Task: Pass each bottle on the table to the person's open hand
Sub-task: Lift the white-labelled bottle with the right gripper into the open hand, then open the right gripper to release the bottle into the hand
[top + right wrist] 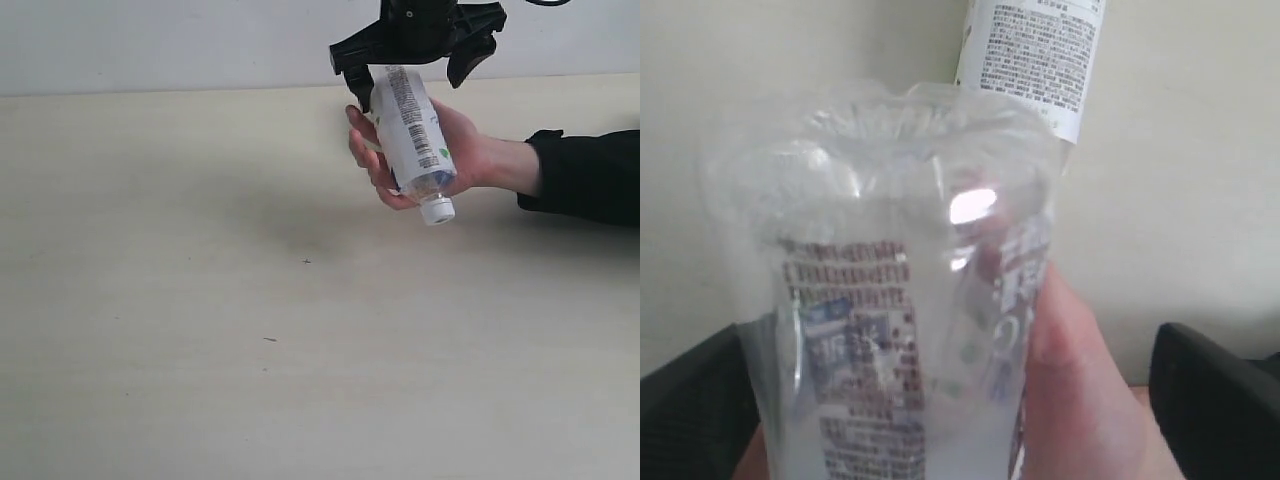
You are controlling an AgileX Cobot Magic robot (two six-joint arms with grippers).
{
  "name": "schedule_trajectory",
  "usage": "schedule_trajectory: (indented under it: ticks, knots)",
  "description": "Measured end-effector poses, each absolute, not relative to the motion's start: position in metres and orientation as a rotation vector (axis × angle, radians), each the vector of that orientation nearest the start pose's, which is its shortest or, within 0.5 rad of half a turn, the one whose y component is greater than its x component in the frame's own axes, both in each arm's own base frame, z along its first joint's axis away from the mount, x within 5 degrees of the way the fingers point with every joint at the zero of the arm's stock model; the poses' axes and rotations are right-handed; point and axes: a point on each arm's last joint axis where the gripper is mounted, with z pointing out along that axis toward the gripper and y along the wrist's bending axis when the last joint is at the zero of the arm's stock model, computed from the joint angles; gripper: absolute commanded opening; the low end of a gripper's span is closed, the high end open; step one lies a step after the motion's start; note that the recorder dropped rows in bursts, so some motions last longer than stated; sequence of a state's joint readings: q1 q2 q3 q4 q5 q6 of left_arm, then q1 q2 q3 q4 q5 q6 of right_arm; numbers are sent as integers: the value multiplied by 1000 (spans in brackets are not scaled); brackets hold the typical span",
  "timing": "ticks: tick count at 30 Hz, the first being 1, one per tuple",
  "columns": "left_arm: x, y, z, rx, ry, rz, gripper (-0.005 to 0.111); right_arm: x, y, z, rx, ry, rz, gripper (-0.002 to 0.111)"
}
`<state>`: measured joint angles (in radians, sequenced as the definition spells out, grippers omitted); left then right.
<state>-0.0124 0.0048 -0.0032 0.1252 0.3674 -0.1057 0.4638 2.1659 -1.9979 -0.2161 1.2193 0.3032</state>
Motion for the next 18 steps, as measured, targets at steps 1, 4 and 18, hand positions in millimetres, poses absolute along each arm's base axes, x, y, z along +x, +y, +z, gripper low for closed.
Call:
schedule_trajectory:
  ticks: [1,4,18]
  knots:
    - [53,3,181,-9,1850,41,3,425,192,251,-291,2794,-135,98]
    - [53,3,181,-9,1850,41,3,425,192,251,-291,2794,-135,98]
    - [53,3,181,-9,1850,41,3,423,191,259,-287,2780,-127,98]
